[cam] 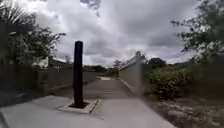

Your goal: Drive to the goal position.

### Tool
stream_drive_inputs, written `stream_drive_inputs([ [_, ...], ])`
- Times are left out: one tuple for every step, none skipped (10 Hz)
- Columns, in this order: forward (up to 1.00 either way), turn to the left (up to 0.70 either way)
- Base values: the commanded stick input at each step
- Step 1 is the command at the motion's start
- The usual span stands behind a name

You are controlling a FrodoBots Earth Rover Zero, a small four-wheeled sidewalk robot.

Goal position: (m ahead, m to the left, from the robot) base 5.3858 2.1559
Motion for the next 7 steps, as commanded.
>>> stream_drive_inputs([
  [0.69, 0.01],
  [0.69, 0.01],
  [0.69, 0.01],
  [0.69, 0.01],
  [0.69, 0.01],
  [0.69, 0.01],
  [0.69, 0.01],
])
